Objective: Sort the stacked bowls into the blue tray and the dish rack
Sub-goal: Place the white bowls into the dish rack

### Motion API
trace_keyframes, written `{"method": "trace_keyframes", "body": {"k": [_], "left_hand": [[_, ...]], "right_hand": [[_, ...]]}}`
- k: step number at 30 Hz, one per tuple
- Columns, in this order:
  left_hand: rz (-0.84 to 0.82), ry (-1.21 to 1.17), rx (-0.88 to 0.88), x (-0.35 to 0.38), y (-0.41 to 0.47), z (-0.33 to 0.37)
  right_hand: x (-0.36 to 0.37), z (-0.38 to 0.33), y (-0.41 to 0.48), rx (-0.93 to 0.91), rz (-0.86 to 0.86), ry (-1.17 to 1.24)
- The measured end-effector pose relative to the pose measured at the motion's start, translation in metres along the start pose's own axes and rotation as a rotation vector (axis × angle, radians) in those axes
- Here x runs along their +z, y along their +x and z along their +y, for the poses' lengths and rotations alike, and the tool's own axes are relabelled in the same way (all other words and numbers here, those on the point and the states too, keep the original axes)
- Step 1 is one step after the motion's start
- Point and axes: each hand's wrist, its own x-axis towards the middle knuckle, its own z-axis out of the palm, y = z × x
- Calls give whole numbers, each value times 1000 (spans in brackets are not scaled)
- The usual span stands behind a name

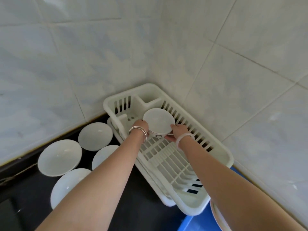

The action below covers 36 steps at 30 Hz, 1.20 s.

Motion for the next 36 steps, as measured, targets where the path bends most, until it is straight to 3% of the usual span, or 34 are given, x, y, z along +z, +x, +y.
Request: {"method": "trace_keyframes", "body": {"k": [14, 22, 26, 29, 36], "left_hand": [[-40, -24, 36, 4, 8, -6], [-15, 250, 80, -2, 4, 2], [-47, 276, 114, -10, -25, 8], [0, 280, 216, -25, -53, 10], [78, 362, 442, -94, -129, -40]], "right_hand": [[1, 9, 5, -27, -52, 147], [-11, 12, -9, -119, -16, 44], [-19, 7, -29, -186, 26, 4], [-20, 0, -56, -302, 22, -108], [13, 27, -148, -503, -198, -281]]}}
